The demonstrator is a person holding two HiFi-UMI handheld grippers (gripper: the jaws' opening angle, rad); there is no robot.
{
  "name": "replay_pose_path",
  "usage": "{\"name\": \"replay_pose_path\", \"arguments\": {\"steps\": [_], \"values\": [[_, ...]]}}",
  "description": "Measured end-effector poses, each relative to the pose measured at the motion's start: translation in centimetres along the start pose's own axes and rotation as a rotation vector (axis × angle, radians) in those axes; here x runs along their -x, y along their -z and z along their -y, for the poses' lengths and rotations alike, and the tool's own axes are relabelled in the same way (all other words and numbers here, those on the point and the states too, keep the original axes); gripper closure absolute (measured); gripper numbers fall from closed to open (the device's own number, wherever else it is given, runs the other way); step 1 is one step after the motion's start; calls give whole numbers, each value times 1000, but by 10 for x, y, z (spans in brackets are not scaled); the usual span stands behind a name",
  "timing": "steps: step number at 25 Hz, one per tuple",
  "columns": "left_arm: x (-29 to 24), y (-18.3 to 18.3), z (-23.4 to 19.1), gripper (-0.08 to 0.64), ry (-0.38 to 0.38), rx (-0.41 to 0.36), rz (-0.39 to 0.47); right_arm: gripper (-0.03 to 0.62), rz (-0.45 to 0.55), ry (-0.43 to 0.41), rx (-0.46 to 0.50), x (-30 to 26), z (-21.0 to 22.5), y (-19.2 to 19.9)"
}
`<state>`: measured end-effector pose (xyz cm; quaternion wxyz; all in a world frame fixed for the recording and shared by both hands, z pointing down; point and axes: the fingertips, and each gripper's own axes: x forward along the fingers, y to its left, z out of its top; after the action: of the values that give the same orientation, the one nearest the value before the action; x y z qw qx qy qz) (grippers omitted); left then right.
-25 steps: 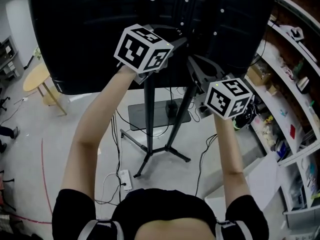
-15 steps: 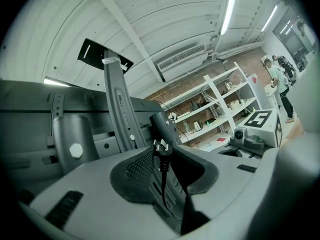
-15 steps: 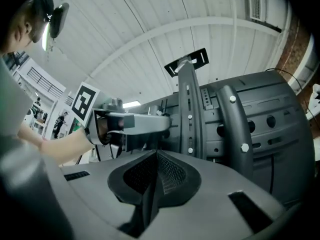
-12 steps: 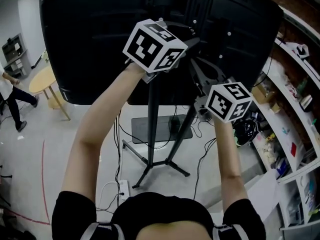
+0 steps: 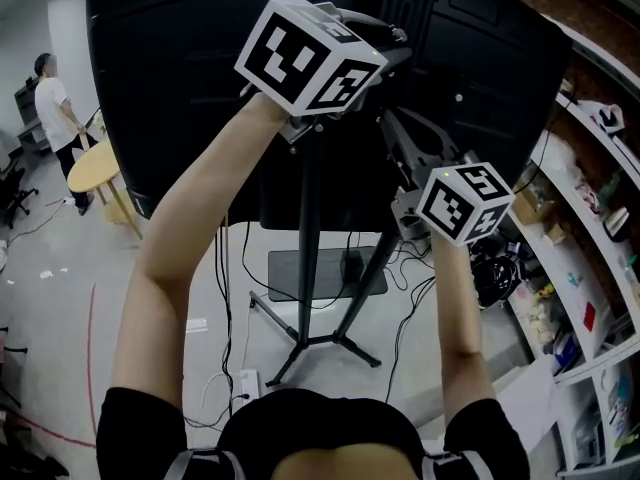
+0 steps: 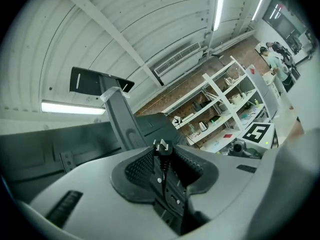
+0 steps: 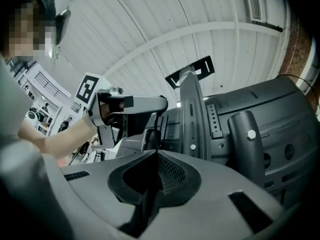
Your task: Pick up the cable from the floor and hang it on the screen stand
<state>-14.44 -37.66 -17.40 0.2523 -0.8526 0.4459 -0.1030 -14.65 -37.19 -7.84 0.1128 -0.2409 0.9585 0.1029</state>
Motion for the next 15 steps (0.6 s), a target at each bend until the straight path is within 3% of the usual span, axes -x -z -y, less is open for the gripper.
{"name": "replay_pose_path", "arguments": {"steps": [5, 10, 15], "values": [[-1, -20, -27, 439, -45, -106, -41, 568, 5, -25, -9, -9, -2, -3], [-11, -31, -43, 439, -50, -162, -96, 568, 9, -44, -17, -12, -4, -5], [-10, -36, -71, 439, -102, -187, -117, 568, 15, -49, -23, -13, -2, -6]]}}
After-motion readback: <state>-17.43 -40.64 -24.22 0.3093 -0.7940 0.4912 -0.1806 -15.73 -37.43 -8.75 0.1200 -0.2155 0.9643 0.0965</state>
